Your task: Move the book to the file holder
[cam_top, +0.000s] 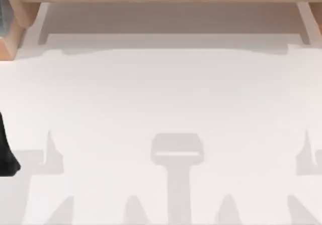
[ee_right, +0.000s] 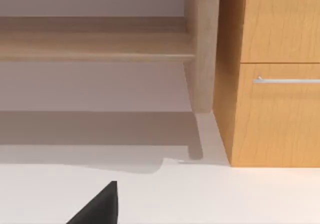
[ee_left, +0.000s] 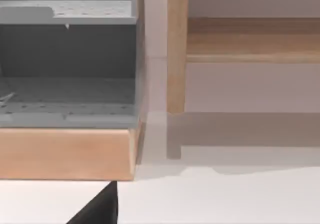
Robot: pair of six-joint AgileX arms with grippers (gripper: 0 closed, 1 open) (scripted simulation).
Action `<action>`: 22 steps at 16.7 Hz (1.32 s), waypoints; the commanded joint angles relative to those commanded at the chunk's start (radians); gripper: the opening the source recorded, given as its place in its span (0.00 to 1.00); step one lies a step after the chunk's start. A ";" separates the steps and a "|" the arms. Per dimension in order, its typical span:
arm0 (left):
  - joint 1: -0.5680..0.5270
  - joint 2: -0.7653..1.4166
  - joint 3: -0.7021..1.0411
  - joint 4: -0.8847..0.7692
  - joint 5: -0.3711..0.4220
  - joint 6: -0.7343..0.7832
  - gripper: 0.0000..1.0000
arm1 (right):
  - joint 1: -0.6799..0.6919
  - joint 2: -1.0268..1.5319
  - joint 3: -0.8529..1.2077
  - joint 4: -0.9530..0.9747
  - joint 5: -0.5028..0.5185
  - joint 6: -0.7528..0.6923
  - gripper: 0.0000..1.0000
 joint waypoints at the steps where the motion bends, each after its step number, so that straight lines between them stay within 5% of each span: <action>1: 0.000 0.000 0.000 0.000 0.000 0.000 1.00 | 0.000 0.000 0.000 0.000 0.000 0.000 1.00; 9: -0.057 0.258 0.268 -0.008 -0.051 0.001 1.00 | 0.000 0.000 0.000 0.000 0.000 0.000 1.00; 22: -0.291 1.338 1.391 -0.041 -0.263 0.006 1.00 | 0.000 0.000 0.000 0.000 0.000 0.000 1.00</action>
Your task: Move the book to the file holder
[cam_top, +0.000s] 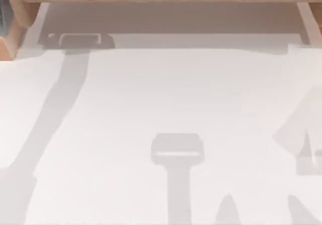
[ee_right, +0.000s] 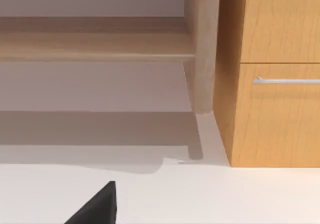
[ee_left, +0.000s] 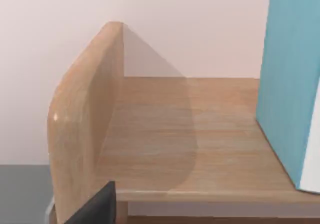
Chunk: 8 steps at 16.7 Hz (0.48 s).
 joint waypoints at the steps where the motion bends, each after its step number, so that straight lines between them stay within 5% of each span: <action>1: -0.017 0.079 0.082 -0.002 -0.015 0.000 1.00 | 0.000 0.000 0.000 0.000 0.000 0.000 1.00; 8: -0.101 0.473 0.492 -0.014 -0.092 0.002 1.00 | 0.000 0.000 0.000 0.000 0.000 0.000 1.00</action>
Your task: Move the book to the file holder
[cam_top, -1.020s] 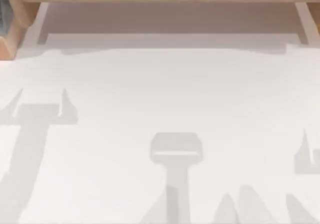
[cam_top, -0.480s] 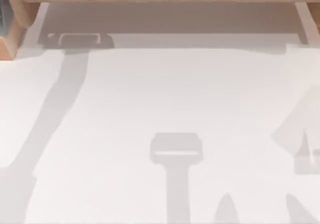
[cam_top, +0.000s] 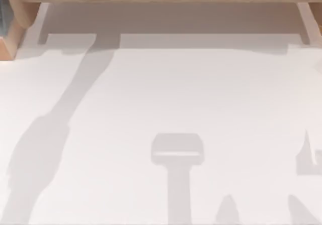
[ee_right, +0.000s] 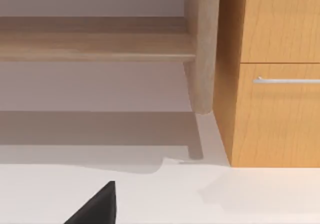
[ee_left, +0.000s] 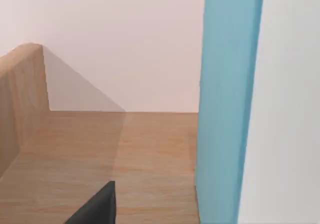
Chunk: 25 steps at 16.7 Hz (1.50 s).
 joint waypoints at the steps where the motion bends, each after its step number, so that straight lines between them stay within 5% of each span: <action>1: -0.006 0.027 0.028 -0.001 -0.005 0.000 1.00 | 0.000 0.000 0.000 0.000 0.000 0.000 1.00; 19: 0.005 0.139 0.174 -0.034 0.007 -0.001 1.00 | 0.000 0.000 0.000 0.000 0.000 0.000 1.00; 25: 0.005 0.139 0.174 -0.034 0.007 -0.001 0.55 | 0.000 0.000 0.000 0.000 0.000 0.000 1.00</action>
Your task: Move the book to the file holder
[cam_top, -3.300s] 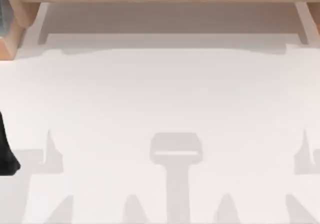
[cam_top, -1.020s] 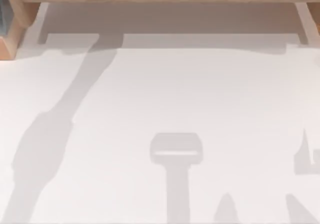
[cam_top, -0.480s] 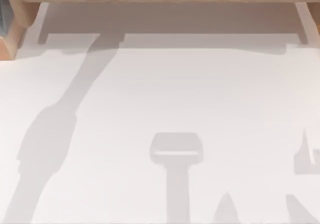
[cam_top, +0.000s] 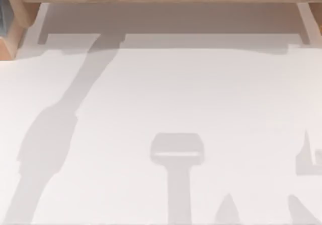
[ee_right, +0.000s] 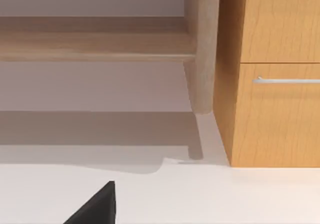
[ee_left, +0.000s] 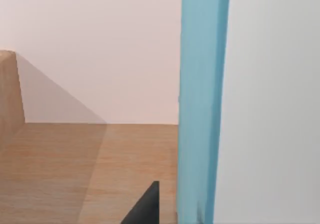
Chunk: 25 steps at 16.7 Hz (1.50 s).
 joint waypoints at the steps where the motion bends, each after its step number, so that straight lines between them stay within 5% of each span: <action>1: 0.000 0.000 0.000 0.000 0.000 0.000 0.47 | 0.000 0.000 0.000 0.000 0.000 0.000 1.00; 8: 0.000 0.000 0.000 0.000 0.000 0.000 0.00 | 0.000 0.000 0.000 0.000 0.000 0.000 1.00; 25: -0.003 0.029 0.107 -0.077 -0.001 0.001 0.00 | 0.000 0.000 0.000 0.000 0.000 0.000 1.00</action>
